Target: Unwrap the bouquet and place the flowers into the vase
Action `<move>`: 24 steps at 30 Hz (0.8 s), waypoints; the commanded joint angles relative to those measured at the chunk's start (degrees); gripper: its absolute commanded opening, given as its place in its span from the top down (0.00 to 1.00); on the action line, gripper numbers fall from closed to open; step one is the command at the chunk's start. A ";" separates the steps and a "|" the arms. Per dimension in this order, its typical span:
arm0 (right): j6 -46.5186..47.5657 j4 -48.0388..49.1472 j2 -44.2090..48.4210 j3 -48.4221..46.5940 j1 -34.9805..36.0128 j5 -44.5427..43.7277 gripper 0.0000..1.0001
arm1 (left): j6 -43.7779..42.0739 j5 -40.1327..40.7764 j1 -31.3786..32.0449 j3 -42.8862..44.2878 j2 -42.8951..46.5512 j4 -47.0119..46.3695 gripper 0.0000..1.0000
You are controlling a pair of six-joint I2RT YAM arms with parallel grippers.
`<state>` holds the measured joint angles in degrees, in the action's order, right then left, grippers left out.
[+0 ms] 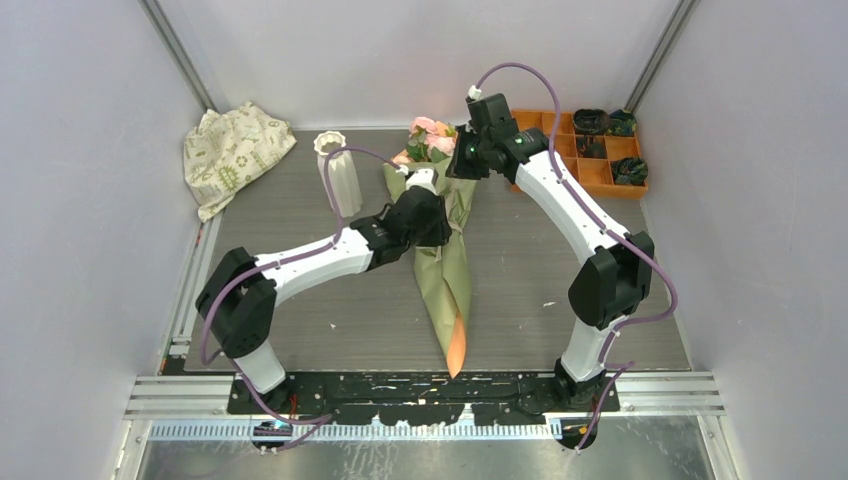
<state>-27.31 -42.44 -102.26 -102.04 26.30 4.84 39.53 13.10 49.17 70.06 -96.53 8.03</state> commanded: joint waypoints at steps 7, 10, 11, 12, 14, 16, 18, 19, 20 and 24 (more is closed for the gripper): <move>-0.29 2.62 2.33 -2.20 1.15 1.31 0.99 | -2.49 2.77 0.49 6.04 -3.95 -1.05 0.68; -0.23 2.62 2.40 -2.22 1.34 1.31 0.99 | -2.70 3.51 0.52 6.21 -4.44 -0.55 0.70; -0.20 2.68 2.53 -2.20 1.45 1.32 0.99 | -2.78 3.96 0.57 6.15 -4.52 -0.39 0.72; -0.20 2.67 2.63 -2.20 1.44 1.31 0.99 | -2.77 4.48 0.58 6.16 -4.73 -0.17 0.74; -0.29 2.76 2.83 -1.98 1.51 1.33 1.00 | -2.98 5.11 0.54 6.15 -5.05 -0.03 0.79; -0.28 2.79 2.93 -1.86 1.55 1.23 0.99 | -3.29 5.38 0.58 6.45 -5.47 0.08 0.85; -0.32 2.82 3.03 -1.82 1.64 1.11 0.99 | -3.17 6.57 0.57 6.77 -5.64 0.76 0.97; -0.27 2.80 3.03 -1.72 1.64 0.95 0.99 | -2.93 7.49 0.62 6.93 -5.42 1.61 1.00; -0.22 2.80 3.17 -1.66 1.64 0.77 0.99 | -2.85 8.49 0.68 6.74 -4.73 2.13 1.00; 0.12 2.97 3.29 -1.03 1.64 -1.24 0.99 | -2.97 12.65 0.75 3.90 1.13 3.70 1.00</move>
<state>-27.33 -42.04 -102.26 -102.04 27.66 5.37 36.99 19.79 49.63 74.28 -101.82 10.35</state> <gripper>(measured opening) 0.034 0.009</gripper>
